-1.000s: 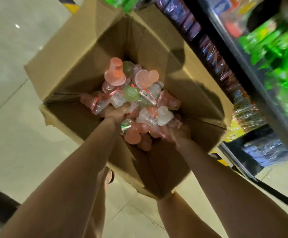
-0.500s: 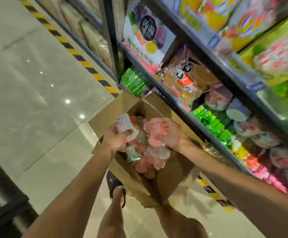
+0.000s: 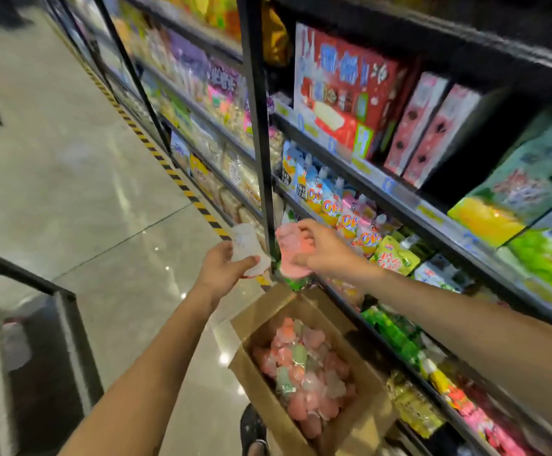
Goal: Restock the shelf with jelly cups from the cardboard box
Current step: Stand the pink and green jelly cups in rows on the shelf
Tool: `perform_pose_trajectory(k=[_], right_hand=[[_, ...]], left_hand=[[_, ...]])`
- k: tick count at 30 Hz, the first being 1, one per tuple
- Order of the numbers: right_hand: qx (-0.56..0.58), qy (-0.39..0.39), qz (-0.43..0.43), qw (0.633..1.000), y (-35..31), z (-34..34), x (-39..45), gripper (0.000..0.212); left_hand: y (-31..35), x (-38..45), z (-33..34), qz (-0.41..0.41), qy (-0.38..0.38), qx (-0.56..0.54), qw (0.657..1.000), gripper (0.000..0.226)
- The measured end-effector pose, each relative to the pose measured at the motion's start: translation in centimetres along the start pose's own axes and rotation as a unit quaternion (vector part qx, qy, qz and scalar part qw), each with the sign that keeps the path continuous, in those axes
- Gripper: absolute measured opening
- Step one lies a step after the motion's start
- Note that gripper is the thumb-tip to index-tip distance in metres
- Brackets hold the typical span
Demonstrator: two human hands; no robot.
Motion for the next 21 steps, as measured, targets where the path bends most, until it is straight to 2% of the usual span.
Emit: perform_pose_trajectory(k=[3, 5, 8, 13, 15, 18, 21], right_hand=[[-0.004, 0.019, -0.047, 0.999, -5.7, -3.4, -1.6, 0.045], [-0.018, 0.034, -0.061, 0.997, -9.0, -5.8, -2.8, 0.055], [-0.040, 0.081, -0.084, 0.992, -13.5, -9.3, -5.1, 0.052], [-0.060, 0.183, -0.122, 0.974, -19.2, -13.5, -9.2, 0.059], [-0.064, 0.197, -0.134, 0.969, -20.8, -14.2, -10.7, 0.063], [-0.059, 0.213, -0.148, 0.964, -22.1, -15.0, -12.6, 0.050], [-0.059, 0.229, -0.156, 0.959, -23.0, -15.3, -14.2, 0.059]], left_hand=[[6.5, -2.7, -2.0, 0.051, 0.000, 0.010, 0.999, 0.033], [10.7, -4.5, -2.9, 0.088, -0.006, 0.025, 0.996, 0.029], [16.2, -6.6, -3.8, 0.141, -0.025, 0.040, 0.989, 0.027], [22.8, -10.0, -5.1, 0.212, -0.045, 0.075, 0.973, 0.054], [24.6, -11.5, -5.3, 0.244, -0.050, 0.075, 0.966, 0.044], [26.4, -13.5, -5.6, 0.273, -0.049, 0.087, 0.957, 0.034], [26.9, -14.7, -6.2, 0.288, -0.044, 0.093, 0.952, 0.022]])
Point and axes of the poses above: each hand's wrist, its own x-axis towards the middle knuckle, its own z-axis out of the palm, y = z × x, the point moved 7 cm from there along x, towards the middle knuckle, and after that the axes turned 3 degrees about -x, right-handed, at the moved point
